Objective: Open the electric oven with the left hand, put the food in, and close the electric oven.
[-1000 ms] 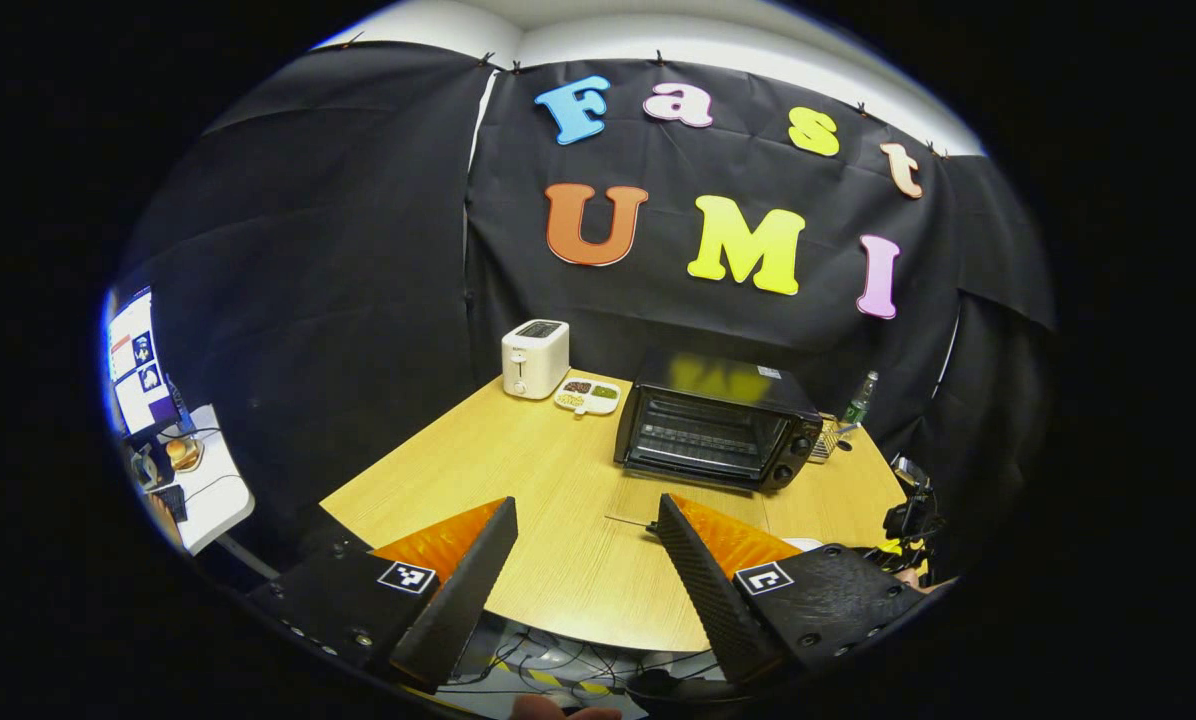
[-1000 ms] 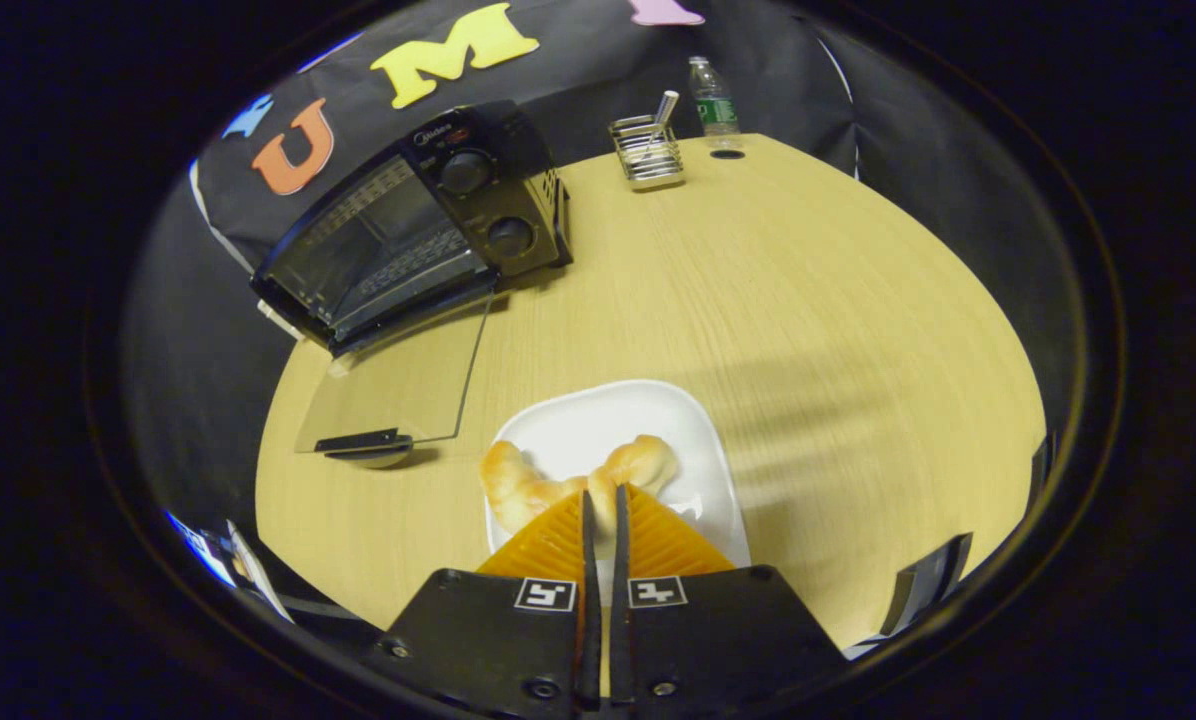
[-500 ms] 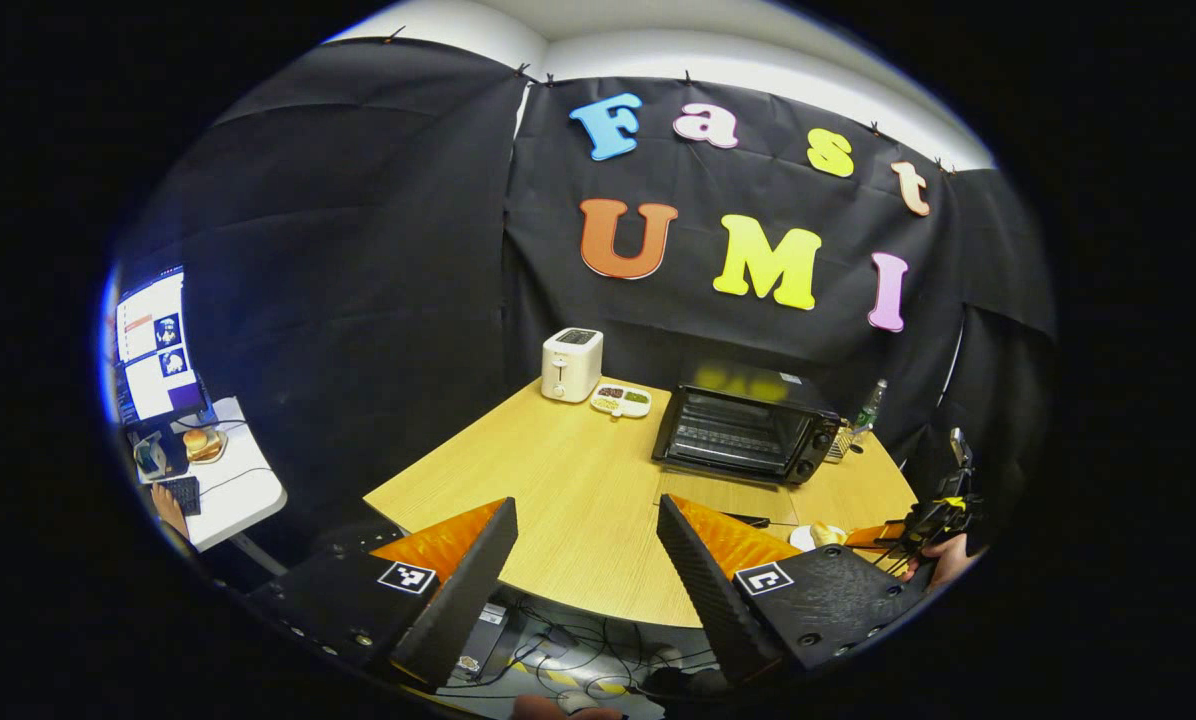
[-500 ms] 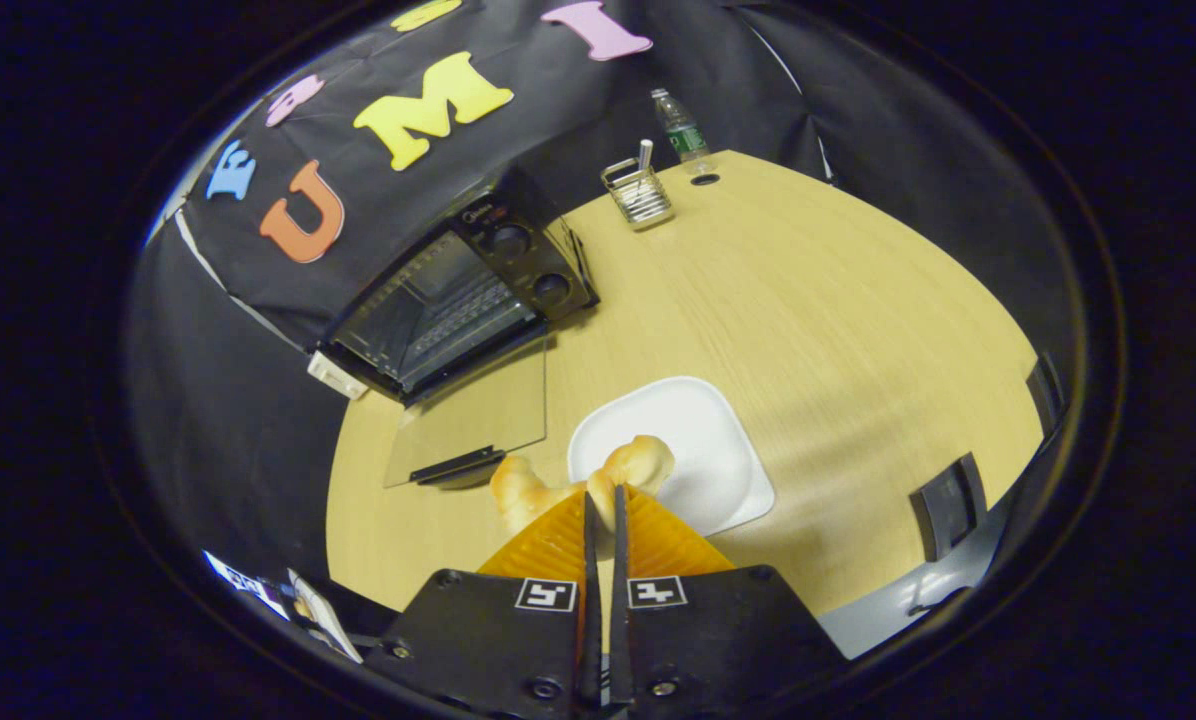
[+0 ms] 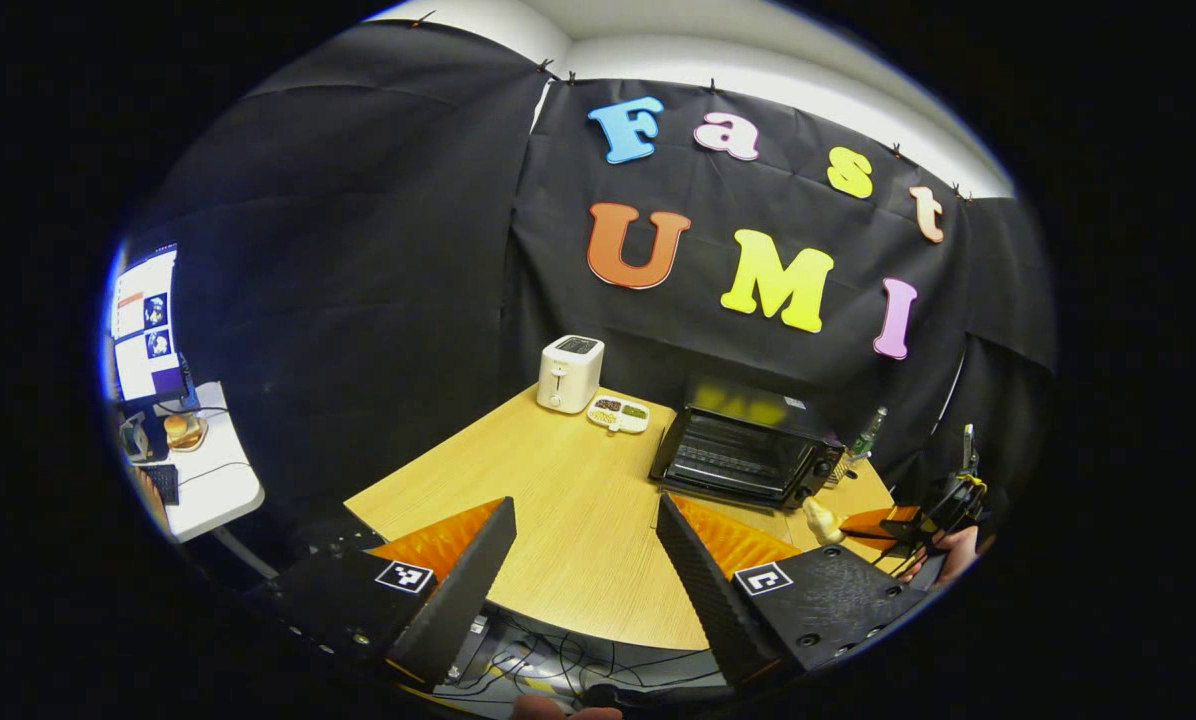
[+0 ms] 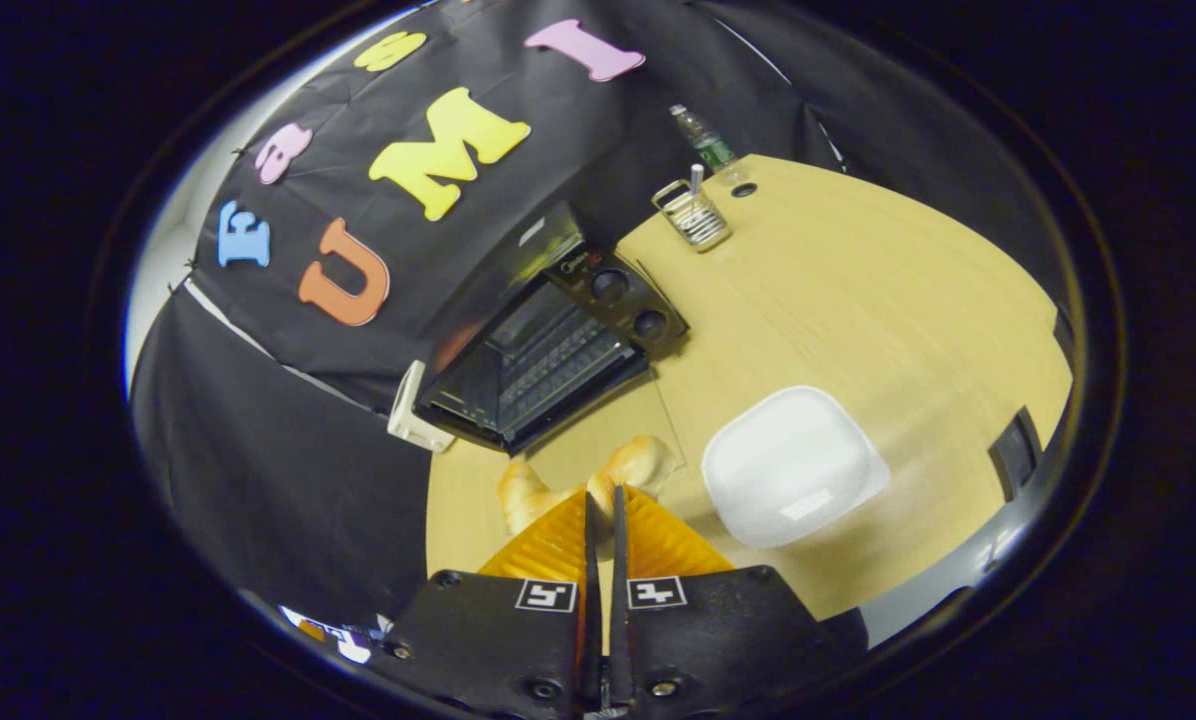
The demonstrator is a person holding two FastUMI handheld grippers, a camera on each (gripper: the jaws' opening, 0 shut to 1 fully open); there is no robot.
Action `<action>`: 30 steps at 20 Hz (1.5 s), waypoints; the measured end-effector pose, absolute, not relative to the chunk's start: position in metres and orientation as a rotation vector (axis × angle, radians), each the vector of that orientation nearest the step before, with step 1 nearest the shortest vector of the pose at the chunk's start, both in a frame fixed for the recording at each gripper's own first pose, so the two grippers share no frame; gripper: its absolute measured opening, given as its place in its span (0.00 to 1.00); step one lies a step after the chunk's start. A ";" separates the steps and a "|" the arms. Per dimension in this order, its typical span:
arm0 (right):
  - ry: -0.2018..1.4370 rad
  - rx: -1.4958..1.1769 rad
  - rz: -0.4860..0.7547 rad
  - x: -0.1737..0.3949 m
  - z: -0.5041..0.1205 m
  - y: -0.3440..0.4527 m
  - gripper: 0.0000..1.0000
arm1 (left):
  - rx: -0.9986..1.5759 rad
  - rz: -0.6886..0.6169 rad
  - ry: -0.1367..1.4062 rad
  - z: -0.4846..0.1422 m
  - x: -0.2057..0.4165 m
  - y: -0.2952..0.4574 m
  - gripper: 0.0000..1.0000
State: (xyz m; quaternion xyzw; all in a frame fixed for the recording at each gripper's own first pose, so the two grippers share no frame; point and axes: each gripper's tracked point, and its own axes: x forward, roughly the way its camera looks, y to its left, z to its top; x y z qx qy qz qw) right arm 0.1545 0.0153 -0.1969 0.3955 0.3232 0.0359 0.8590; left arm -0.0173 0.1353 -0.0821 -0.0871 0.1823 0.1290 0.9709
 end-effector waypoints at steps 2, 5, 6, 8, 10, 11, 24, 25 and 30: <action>0.668 0.870 0.103 0.184 -0.195 0.032 0.04 | -0.141 0.262 0.367 -0.073 -0.005 0.140 0.94; 0.655 0.925 0.122 0.237 -0.204 0.048 0.05 | -0.106 0.292 0.390 -0.068 0.010 0.147 0.94; 0.649 0.946 0.118 0.256 -0.208 0.051 0.04 | -0.110 0.299 0.405 -0.068 0.013 0.146 0.94; 0.641 0.996 0.101 0.291 -0.219 0.056 0.03 | -0.100 0.319 0.442 -0.072 0.020 0.146 0.94; 0.632 1.066 0.077 0.317 -0.231 0.059 0.03 | -0.072 0.361 0.479 -0.075 0.022 0.154 0.94; 0.624 1.109 0.066 0.328 -0.238 0.063 0.03 | -0.065 0.377 0.495 -0.075 0.020 0.155 0.94; 0.432 1.330 -0.070 0.417 -0.260 0.077 0.05 | 0.057 0.406 0.527 -0.058 -0.009 0.191 0.96; 0.414 1.327 -0.069 0.418 -0.259 0.076 0.05 | 0.055 0.415 0.526 -0.057 -0.016 0.198 0.96; 0.342 1.352 -0.083 0.421 -0.257 0.067 0.07 | 0.060 0.425 0.517 -0.052 -0.043 0.227 0.96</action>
